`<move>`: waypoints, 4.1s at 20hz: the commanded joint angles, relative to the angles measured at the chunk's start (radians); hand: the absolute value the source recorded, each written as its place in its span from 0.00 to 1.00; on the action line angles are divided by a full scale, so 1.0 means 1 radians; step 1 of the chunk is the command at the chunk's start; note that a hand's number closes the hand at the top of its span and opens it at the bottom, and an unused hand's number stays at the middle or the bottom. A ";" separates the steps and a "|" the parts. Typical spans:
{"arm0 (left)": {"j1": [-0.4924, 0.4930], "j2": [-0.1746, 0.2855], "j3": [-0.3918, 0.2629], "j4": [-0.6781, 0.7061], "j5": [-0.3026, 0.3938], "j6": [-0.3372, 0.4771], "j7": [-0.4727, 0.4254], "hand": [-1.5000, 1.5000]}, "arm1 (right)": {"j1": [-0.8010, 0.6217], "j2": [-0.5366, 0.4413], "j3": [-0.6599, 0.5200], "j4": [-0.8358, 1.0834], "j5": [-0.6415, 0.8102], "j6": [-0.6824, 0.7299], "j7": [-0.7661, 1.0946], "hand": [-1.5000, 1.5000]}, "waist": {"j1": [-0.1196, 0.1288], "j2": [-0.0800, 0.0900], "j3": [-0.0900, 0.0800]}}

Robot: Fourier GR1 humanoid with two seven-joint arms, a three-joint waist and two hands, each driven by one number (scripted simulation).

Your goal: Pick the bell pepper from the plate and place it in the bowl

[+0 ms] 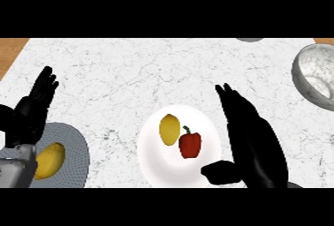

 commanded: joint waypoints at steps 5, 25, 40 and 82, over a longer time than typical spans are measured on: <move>0.011 -0.013 0.009 0.008 -0.005 -0.006 -0.015 0.50 | -0.143 0.122 -0.048 0.215 -0.172 0.241 0.185 0.00 | 0.000 0.000 0.001; 0.056 -0.036 0.034 -0.007 -0.029 -0.030 -0.019 0.50 | -0.156 0.156 0.027 0.448 -0.045 0.277 0.118 0.00 | -0.017 -0.004 0.003; -0.015 -0.068 0.085 0.062 -0.073 -0.066 -0.036 0.50 | -0.074 0.199 0.072 0.575 -0.041 0.181 0.081 0.00 | -0.018 -0.001 0.003; 0.025 -0.141 0.127 -0.025 -0.140 -0.134 0.021 0.50 | -0.629 -0.148 -0.321 1.197 0.112 -0.253 -0.268 1.00 | -0.008 -0.004 0.003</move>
